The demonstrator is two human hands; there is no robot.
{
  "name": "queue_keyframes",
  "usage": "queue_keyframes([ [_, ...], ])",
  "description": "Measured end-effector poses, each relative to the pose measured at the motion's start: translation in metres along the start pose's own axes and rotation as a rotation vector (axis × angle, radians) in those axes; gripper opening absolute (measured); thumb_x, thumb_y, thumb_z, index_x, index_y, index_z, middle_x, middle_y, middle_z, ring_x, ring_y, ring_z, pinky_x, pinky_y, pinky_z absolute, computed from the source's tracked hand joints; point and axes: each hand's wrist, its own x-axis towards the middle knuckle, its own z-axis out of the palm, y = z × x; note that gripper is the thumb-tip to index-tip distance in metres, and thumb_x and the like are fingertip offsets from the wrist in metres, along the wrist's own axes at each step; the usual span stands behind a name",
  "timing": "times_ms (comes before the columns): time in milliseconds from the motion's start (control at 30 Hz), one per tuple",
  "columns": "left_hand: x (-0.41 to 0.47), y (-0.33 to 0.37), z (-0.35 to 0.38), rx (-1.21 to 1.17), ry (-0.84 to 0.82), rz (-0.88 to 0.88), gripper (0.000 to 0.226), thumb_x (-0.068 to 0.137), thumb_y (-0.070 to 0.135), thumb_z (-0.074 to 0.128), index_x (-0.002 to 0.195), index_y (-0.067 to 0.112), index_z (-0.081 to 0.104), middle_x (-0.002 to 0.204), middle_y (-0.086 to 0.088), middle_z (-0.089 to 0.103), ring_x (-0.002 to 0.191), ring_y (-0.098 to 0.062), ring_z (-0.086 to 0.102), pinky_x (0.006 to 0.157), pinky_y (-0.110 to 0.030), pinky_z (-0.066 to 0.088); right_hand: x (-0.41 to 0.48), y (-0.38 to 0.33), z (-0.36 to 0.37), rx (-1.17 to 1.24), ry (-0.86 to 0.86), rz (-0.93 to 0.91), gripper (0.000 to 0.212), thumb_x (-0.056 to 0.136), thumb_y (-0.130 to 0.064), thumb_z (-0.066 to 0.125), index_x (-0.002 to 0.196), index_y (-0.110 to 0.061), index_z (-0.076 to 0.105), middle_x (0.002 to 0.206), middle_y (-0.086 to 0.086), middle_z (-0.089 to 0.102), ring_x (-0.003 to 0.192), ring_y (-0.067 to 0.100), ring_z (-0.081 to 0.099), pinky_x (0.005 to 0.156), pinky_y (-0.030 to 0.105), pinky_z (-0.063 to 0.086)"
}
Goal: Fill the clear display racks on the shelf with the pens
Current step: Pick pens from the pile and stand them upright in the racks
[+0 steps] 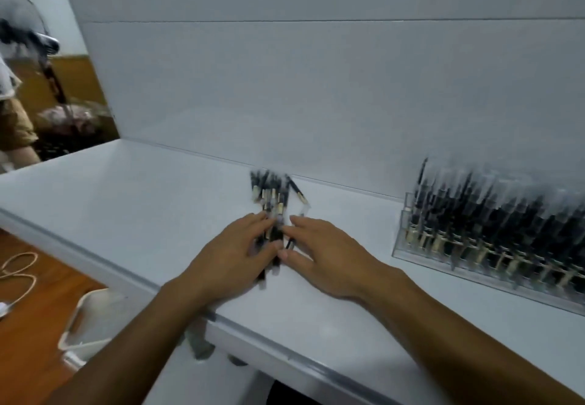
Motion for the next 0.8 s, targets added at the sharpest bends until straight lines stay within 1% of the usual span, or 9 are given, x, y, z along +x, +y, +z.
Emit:
queue_keyframes([
  [67, 0.001, -0.002, 0.002, 0.005, -0.002, 0.011, 0.052, 0.095, 0.054, 0.043, 0.145, 0.039, 0.037, 0.152, 0.022, 0.031, 0.124, 0.018, 0.020, 0.096, -0.002, 0.014, -0.001, 0.004, 0.004, 0.041, 0.024, 0.003, 0.056, 0.097, -0.062, 0.033, 0.145, -0.035, 0.043, 0.158, -0.008, 0.030, 0.146, 0.007, 0.022, 0.115, 0.027, 0.021],
  [167, 0.001, -0.002, 0.001, 0.020, 0.011, 0.000, 0.053, 0.092, 0.058, 0.044, 0.142, 0.039, 0.042, 0.150, 0.027, 0.032, 0.130, 0.012, 0.026, 0.100, -0.012, 0.021, -0.009, 0.008, 0.001, 0.055, 0.069, 0.022, 0.044, 0.094, -0.063, 0.039, 0.123, -0.038, 0.060, 0.148, -0.017, 0.044, 0.137, 0.003, 0.036, 0.107, 0.027, 0.034],
  [267, 0.000, 0.001, -0.004, -0.047, 0.042, -0.016, 0.049, 0.090, 0.057, 0.051, 0.134, 0.036, 0.053, 0.141, 0.025, 0.045, 0.117, 0.016, 0.035, 0.093, -0.008, 0.027, -0.016, 0.009, -0.005, 0.081, 0.133, 0.022, 0.023, 0.093, -0.051, 0.052, 0.097, -0.033, 0.066, 0.121, -0.014, 0.062, 0.114, 0.008, 0.056, 0.093, 0.032, 0.047],
  [333, -0.003, 0.003, -0.008, -0.050, 0.075, -0.040, 0.047, 0.087, 0.057, 0.055, 0.129, 0.036, 0.056, 0.133, 0.021, 0.052, 0.114, 0.009, 0.043, 0.093, -0.015, 0.033, -0.018, 0.008, -0.009, 0.072, 0.160, 0.022, 0.014, 0.092, -0.041, 0.057, 0.090, -0.030, 0.066, 0.108, -0.013, 0.064, 0.102, 0.010, 0.061, 0.086, 0.034, 0.049],
  [400, -0.005, 0.003, -0.013, -0.019, 0.082, -0.079, 0.050, 0.083, 0.059, 0.059, 0.128, 0.036, 0.056, 0.122, 0.020, 0.052, 0.107, 0.004, 0.048, 0.087, -0.017, 0.037, -0.018, 0.008, -0.010, 0.067, 0.185, 0.035, 0.010, 0.092, -0.033, 0.059, 0.092, -0.030, 0.068, 0.107, -0.016, 0.064, 0.098, 0.009, 0.061, 0.085, 0.031, 0.049],
  [467, -0.004, 0.004, -0.019, 0.007, 0.055, -0.152, 0.055, 0.080, 0.061, 0.062, 0.128, 0.036, 0.054, 0.112, 0.021, 0.049, 0.094, 0.007, 0.051, 0.074, -0.012, 0.036, -0.019, 0.007, -0.010, 0.064, 0.223, 0.055, 0.012, 0.093, -0.028, 0.058, 0.098, -0.030, 0.069, 0.107, -0.016, 0.064, 0.095, 0.009, 0.061, 0.084, 0.026, 0.048],
  [567, -0.002, 0.006, -0.027, 0.077, -0.003, -0.241, 0.055, 0.080, 0.062, 0.062, 0.128, 0.034, 0.055, 0.105, 0.018, 0.051, 0.087, 0.005, 0.053, 0.066, -0.013, 0.036, -0.019, 0.008, -0.011, 0.012, 0.257, 0.090, 0.017, 0.094, -0.023, 0.054, 0.101, -0.029, 0.069, 0.104, -0.013, 0.064, 0.091, 0.014, 0.062, 0.080, 0.029, 0.049],
  [667, 0.002, 0.011, -0.034, 0.144, -0.088, -0.306, 0.051, 0.083, 0.049, 0.067, 0.129, 0.034, 0.053, 0.102, 0.019, 0.054, 0.089, -0.004, 0.056, 0.066, -0.020, 0.039, -0.018, 0.008, -0.013, -0.055, 0.255, 0.134, 0.021, 0.094, -0.020, 0.051, 0.106, -0.030, 0.066, 0.101, -0.007, 0.065, 0.088, 0.019, 0.061, 0.074, 0.030, 0.047],
  [800, 0.008, 0.014, -0.046, 0.275, -0.175, -0.360, 0.051, 0.084, 0.026, 0.063, 0.132, 0.034, 0.048, 0.097, 0.019, 0.059, 0.088, -0.010, 0.054, 0.065, -0.020, 0.039, -0.020, 0.009, -0.016, -0.102, 0.241, 0.177, 0.030, 0.093, -0.017, 0.049, 0.118, -0.029, 0.061, 0.103, -0.005, 0.065, 0.090, 0.022, 0.060, 0.069, 0.028, 0.038],
])
